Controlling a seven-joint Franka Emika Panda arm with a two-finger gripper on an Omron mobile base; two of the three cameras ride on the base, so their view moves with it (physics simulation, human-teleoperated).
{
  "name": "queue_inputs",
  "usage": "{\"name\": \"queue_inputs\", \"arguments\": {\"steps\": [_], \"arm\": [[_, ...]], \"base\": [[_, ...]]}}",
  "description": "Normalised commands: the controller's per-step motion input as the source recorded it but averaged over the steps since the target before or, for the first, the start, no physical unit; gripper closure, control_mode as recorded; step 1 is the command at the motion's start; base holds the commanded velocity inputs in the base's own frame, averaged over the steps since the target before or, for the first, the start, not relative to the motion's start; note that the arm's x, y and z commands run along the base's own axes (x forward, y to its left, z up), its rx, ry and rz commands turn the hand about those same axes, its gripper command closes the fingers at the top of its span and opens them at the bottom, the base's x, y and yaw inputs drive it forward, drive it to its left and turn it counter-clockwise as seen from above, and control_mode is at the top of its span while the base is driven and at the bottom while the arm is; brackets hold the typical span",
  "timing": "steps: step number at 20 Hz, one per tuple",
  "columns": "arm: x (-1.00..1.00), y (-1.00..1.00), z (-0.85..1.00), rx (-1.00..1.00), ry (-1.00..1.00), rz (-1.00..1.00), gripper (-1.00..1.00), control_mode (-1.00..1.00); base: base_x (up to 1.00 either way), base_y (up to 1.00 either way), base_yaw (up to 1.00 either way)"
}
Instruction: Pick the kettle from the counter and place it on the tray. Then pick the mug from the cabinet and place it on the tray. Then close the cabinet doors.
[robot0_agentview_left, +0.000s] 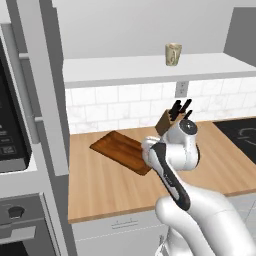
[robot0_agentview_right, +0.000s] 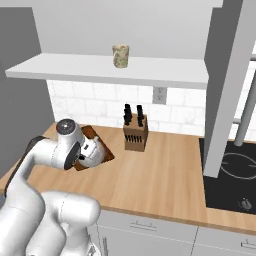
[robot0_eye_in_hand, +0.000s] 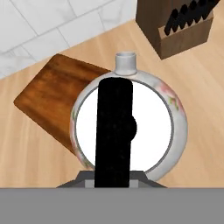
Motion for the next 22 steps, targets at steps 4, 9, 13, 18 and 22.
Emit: {"name": "queue_inputs", "arguments": {"steps": [4, 9, 13, 18, 22], "arm": [[0.7, 0.62, 0.01, -0.03, 0.0, 0.0, 1.0, -1.0], [0.77, 0.58, 0.0, -0.04, 0.02, 0.0, 1.0, -1.0], [0.73, 0.54, 0.0, -0.05, 0.09, 0.02, 1.0, -1.0], [0.64, 0.33, 0.0, 0.0, 0.0, 0.08, 1.0, -1.0], [0.5, 0.24, -0.04, 0.0, 0.0, 0.09, 1.0, -1.0]], "base": [[0.0, 0.0, 0.0], [0.0, 0.0, 0.0], [0.0, 0.0, 0.0], [0.0, 0.0, 0.0], [0.0, 0.0, 0.0]]}}
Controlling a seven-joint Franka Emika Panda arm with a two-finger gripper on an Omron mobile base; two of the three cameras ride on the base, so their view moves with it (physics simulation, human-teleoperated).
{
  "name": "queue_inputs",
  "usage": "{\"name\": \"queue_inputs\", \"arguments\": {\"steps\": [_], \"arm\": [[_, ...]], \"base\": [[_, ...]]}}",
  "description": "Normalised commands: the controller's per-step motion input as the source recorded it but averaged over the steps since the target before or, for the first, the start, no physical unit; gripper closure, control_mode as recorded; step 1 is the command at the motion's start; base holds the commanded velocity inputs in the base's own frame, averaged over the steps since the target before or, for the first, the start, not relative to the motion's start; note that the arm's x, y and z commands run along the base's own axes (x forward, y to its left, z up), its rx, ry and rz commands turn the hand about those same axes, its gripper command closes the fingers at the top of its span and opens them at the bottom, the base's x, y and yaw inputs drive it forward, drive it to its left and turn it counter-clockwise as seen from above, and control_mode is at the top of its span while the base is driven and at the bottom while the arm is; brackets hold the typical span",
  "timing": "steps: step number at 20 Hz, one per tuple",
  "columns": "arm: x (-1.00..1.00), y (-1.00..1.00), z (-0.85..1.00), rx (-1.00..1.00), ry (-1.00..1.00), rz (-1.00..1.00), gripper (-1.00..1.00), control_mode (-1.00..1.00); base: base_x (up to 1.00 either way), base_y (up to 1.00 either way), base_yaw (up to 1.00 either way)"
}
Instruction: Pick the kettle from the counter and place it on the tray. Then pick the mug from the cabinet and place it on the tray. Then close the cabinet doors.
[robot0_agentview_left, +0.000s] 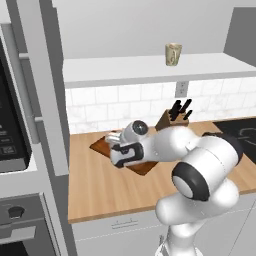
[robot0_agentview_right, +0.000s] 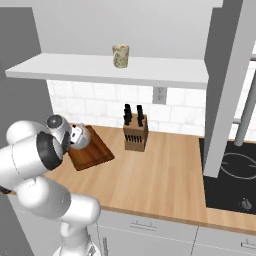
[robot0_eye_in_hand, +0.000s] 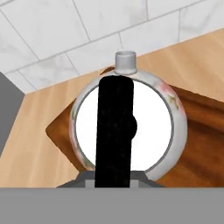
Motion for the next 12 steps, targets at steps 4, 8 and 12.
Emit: {"name": "queue_inputs", "arguments": {"steps": [4, 8, 12], "arm": [[0.45, 0.25, -0.11, 0.0, 0.0, 0.06, 1.0, -1.0], [0.44, 0.17, -0.02, 0.0, 0.03, 0.0, 1.0, -1.0], [0.27, 0.18, -0.05, 0.0, 0.02, 0.0, 1.0, -1.0]], "base": [[0.0, 0.0, 0.0], [0.0, 0.0, 0.0], [0.0, 0.0, 0.0]]}}
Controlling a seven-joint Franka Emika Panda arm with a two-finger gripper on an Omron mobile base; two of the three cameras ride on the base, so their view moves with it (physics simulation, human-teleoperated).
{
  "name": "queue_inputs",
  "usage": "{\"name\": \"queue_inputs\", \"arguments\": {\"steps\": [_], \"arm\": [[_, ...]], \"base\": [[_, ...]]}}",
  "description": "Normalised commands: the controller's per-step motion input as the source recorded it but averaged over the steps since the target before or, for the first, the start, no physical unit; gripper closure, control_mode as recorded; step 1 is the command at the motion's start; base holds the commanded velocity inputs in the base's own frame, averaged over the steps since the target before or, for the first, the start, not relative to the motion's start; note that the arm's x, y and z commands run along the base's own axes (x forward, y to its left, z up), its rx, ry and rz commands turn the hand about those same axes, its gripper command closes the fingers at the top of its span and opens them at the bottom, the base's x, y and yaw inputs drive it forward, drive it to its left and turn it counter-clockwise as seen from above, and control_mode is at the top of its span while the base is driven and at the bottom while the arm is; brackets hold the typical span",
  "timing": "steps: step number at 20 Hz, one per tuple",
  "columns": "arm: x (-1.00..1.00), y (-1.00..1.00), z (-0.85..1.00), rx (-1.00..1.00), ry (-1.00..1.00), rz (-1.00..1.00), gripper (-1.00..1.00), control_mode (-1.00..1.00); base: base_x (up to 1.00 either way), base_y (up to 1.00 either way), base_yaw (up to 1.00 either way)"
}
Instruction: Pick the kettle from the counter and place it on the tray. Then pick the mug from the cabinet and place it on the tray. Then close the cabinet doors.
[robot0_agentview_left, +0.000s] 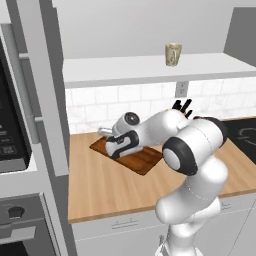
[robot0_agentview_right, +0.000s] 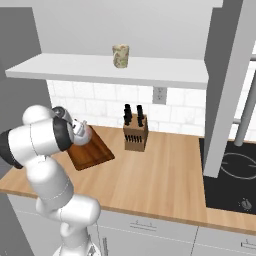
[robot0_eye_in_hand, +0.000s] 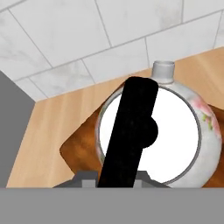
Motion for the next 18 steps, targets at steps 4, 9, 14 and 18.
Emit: {"name": "queue_inputs", "arguments": {"steps": [4, 9, 14, 18], "arm": [[0.02, 0.07, -0.11, 0.0, 0.0, 0.0, 1.0, -1.0], [0.0, 0.0, -0.14, 0.0, 0.0, 0.0, -1.0, -1.0], [0.0, 0.0, -0.08, 0.0, 0.0, 0.0, -1.0, -1.0], [0.0, 0.0, -0.02, 0.0, 0.0, -0.01, -1.0, -1.0]], "base": [[0.0, 0.0, 0.0], [0.0, 0.0, 0.0], [0.0, 0.0, 0.0], [0.0, 0.0, 0.0]]}}
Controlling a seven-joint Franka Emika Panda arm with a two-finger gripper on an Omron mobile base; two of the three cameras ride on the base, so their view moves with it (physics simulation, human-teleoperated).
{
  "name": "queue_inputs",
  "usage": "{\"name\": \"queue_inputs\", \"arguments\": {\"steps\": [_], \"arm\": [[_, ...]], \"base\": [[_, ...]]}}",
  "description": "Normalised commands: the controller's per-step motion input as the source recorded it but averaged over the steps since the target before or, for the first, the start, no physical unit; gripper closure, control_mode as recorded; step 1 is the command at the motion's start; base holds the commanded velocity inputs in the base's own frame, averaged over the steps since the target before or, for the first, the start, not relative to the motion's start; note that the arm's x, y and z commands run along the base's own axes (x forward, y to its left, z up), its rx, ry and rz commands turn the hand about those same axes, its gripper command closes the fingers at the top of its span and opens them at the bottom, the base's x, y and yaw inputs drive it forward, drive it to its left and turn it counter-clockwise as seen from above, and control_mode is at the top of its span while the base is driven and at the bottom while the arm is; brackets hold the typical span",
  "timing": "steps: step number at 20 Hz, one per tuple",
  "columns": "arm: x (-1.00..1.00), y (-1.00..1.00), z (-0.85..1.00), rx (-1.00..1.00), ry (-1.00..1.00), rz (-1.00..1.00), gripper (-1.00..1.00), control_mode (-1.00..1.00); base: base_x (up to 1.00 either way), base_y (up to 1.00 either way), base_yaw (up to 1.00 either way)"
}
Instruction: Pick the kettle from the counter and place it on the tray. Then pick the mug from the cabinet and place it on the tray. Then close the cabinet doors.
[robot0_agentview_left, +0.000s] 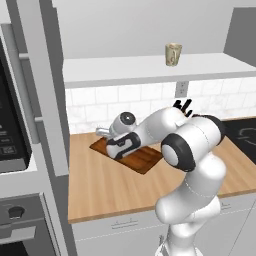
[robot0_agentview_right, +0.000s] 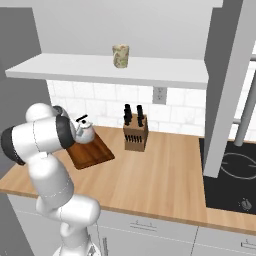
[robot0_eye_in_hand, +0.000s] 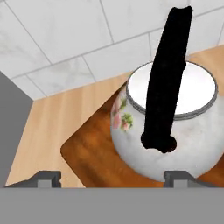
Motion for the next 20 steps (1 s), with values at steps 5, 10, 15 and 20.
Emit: {"name": "queue_inputs", "arguments": {"steps": [5, 10, 15, 20], "arm": [[-0.16, 0.0, 0.11, 0.0, 0.0, -0.11, -1.0, -1.0], [-0.59, -0.06, 0.38, 0.0, -0.01, -0.14, -1.0, -1.0], [-0.76, -0.24, 0.62, 0.0, 0.0, -0.11, -1.0, -1.0], [-0.56, -0.46, 0.76, 0.0, 0.0, -0.07, -1.0, -1.0]], "base": [[0.0, 0.0, 0.0], [0.0, 0.0, 0.0], [0.0, 0.0, 0.0], [0.0, 0.0, 0.0]]}}
